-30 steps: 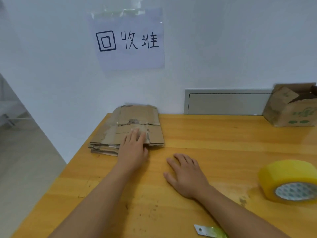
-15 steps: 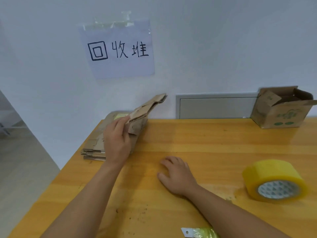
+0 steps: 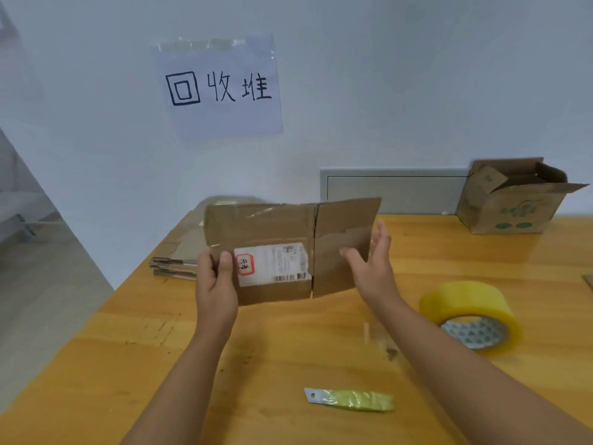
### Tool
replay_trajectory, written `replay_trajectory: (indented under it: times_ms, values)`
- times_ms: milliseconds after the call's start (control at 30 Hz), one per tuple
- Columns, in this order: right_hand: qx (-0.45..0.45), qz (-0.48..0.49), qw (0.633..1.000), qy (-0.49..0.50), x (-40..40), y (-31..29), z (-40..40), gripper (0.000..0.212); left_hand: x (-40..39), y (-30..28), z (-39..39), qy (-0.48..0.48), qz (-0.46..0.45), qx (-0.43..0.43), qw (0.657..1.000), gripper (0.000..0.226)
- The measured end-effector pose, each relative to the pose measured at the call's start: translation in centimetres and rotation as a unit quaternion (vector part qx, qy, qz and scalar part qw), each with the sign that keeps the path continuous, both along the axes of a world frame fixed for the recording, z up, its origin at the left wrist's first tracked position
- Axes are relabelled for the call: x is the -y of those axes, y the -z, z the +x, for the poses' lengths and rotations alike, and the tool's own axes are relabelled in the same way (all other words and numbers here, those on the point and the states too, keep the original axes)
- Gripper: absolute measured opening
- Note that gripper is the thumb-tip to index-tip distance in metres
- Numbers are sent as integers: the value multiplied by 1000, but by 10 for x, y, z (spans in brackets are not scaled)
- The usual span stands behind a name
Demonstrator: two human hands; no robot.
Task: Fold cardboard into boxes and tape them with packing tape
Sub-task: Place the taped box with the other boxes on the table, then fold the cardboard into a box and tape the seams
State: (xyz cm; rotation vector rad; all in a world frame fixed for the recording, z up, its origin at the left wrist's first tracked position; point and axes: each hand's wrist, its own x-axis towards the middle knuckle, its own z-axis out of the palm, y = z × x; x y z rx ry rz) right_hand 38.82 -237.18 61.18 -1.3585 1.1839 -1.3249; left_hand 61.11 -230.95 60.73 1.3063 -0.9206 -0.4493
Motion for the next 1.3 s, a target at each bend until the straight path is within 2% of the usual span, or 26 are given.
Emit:
replay_trajectory:
  times_ms: [100, 200, 300, 467, 600, 733, 833, 900, 1000, 1067, 1167, 1300]
  values:
    - [-13, -20, 999, -30, -13, 2, -9, 87, -5, 15, -6, 6, 23, -4, 1000, 17]
    - [-49, -28, 997, -51, -26, 16, -14, 97, -10, 29, -12, -2, 36, -1, 999, 30]
    - [-61, -38, 994, -80, -40, 25, -16, 96, -16, 38, -20, -31, 72, 40, 996, 54]
    - [-67, -80, 993, -55, -47, 44, -15, 97, -21, 40, -29, -9, 60, 65, 996, 61]
    - [-157, -89, 984, -8, -48, 45, -18, 86, -23, 45, -35, 0, 37, 57, 998, 58]
    - [-95, -124, 987, -33, -44, 49, -18, 67, -25, 54, -40, 25, 4, 63, 998, 56]
    - [-112, -158, 980, -38, -41, 49, -13, 43, -25, 59, -43, 40, -14, 70, 997, 54]
    - [-124, -157, 979, -43, -39, 50, -9, 39, -25, 59, -46, 49, -28, 86, 995, 60]
    - [-71, -119, 986, -94, -39, 53, -7, 37, -25, 57, -48, 58, -40, 92, 993, 61]
    - [-36, -107, 986, -122, -41, 52, -10, 50, -26, 57, -44, 55, -51, 84, 994, 52]
    - [-50, -127, 980, -143, -43, 51, -14, 71, -28, 53, -42, 67, -53, 59, 995, 46]
    - [-85, -172, 977, -97, -42, 37, -9, 60, -26, 48, -46, 86, -56, 46, 994, 53]
